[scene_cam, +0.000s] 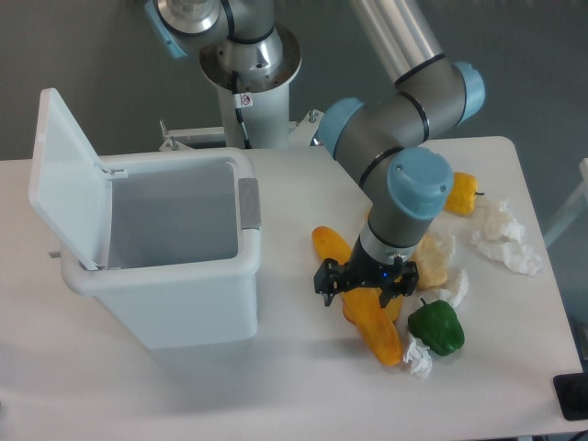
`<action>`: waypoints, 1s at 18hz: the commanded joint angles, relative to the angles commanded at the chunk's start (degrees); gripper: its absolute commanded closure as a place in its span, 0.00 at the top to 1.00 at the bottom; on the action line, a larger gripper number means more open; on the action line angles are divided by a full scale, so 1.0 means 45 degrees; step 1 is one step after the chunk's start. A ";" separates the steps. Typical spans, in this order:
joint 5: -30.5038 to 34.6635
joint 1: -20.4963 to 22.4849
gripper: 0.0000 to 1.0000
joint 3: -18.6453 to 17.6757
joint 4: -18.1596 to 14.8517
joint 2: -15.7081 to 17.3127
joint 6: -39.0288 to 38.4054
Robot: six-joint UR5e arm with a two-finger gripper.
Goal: Pick up the long bread
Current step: 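Lower the open gripper down over the long yellow bread, then adjust the gripper position around the bread and close the fingers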
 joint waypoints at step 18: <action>0.1367 0.0000 1.00 0.0138 0.0158 -0.0705 0.0020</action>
